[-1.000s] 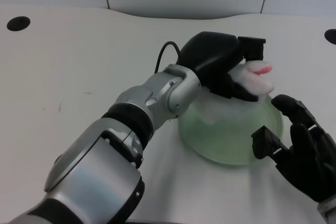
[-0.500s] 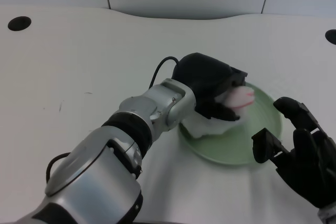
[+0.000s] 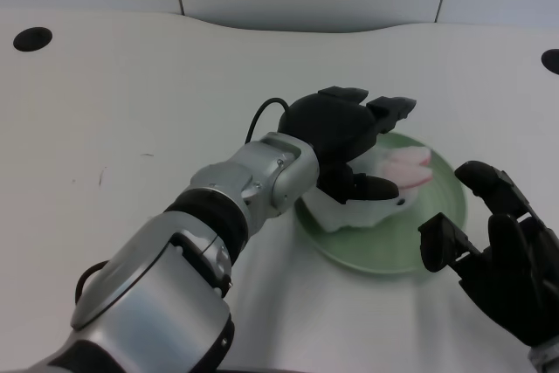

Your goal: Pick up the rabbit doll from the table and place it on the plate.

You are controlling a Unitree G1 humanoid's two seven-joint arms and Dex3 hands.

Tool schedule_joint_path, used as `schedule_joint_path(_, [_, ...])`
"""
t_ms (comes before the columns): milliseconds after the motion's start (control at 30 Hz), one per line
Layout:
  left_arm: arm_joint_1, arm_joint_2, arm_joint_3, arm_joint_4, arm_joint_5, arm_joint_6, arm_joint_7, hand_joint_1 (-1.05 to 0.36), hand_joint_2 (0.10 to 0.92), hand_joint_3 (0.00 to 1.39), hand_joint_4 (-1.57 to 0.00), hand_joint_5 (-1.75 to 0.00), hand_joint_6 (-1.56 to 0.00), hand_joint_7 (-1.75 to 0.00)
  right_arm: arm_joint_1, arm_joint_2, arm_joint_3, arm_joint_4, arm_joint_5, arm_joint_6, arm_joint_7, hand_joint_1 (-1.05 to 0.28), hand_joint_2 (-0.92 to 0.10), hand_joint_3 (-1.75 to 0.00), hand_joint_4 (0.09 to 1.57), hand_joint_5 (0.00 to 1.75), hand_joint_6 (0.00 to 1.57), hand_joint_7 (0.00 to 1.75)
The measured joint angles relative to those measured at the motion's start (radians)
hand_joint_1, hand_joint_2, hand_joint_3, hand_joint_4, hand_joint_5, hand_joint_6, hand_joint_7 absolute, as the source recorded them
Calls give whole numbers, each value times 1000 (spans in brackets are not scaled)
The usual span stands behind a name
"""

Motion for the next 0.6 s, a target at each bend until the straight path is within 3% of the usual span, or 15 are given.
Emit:
schedule_joint_path(200, [9, -7, 146, -5, -153, -28, -93, -1048, 921, 836, 1, 1, 1, 1, -22, -4, -9, 30, 7, 5, 0, -623, -921, -209, 601, 1746, 633, 1360])
schedule_joint_path(467, [-4, -2, 227, -7, -221, -29, -161, -1048, 921, 816, 1, 1, 1, 1, -46, -12, -12, 59, 9, 7, 0, -632, -921, -212, 599, 1746, 640, 1365])
schedule_joint_path(533, [-8, 13, 273, -11, -267, -54, -217, -1048, 921, 813, 1, 1, 1, 1, -72, -18, -14, 97, 8, 5, 4, -637, -921, -212, 601, 1746, 645, 1365])
schedule_joint_path(600, [-27, 46, 351, -29, -353, -86, -305, -1048, 921, 814, 1, 1, 1, 1, -110, -39, -29, 147, 3, -2, 5, -635, -921, -215, 603, 1746, 648, 1369])
